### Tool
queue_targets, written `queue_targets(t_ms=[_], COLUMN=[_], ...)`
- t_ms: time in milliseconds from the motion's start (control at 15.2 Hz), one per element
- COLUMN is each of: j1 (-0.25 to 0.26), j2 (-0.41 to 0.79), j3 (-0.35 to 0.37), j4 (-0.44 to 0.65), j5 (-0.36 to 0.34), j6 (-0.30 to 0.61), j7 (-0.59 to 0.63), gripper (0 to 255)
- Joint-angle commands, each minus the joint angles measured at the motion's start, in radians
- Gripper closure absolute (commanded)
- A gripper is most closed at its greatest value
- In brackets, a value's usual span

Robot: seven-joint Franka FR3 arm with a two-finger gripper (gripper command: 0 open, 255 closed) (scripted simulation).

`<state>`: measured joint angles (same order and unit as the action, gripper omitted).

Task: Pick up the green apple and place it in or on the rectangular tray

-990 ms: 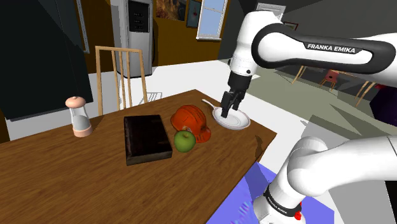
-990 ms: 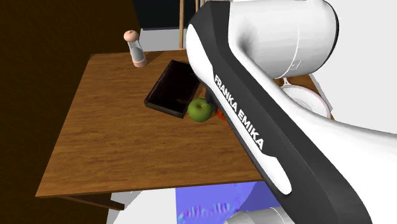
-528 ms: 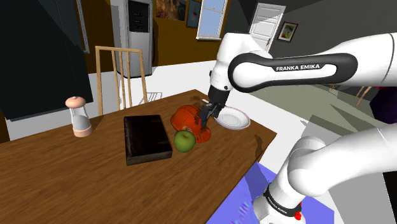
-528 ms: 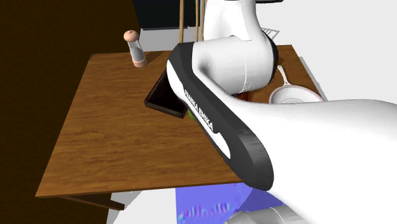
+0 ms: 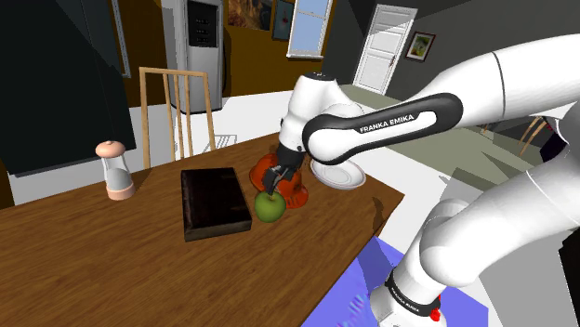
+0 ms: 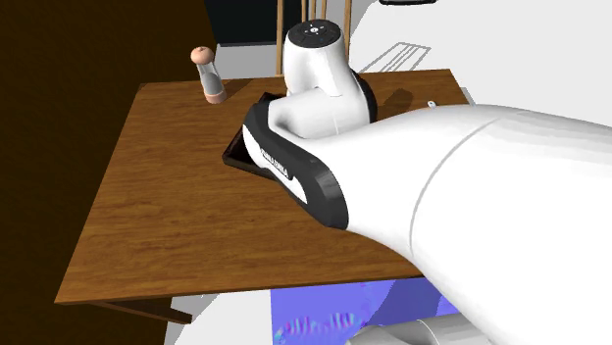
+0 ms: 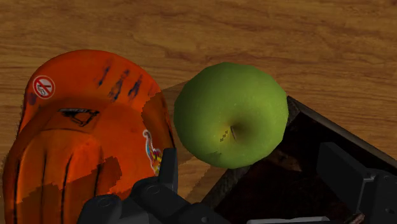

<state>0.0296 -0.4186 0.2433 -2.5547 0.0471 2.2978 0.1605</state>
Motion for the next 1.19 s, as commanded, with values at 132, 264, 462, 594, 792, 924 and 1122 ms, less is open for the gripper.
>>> queue_targets(t_ms=[132,264,462,594,792,924,1122], j1=[-0.005,-0.008,-0.011,-0.011,-0.011,-0.011,-0.011], j2=[0.042,0.064,0.082,0.082,0.082,0.082,0.082], j3=[0.010,0.013,0.016,0.016,0.016,0.016,0.016], j4=[-0.023,-0.033,-0.040,-0.040,-0.040,-0.040,-0.040], j5=[-0.009,-0.014,-0.018,-0.018,-0.018,-0.018,-0.018], j6=[0.070,0.101,0.126,0.126,0.126,0.126,0.126], j7=[0.010,0.014,0.017,0.017,0.017,0.017,0.017], gripper=[0,0,0,0,0,255,255])
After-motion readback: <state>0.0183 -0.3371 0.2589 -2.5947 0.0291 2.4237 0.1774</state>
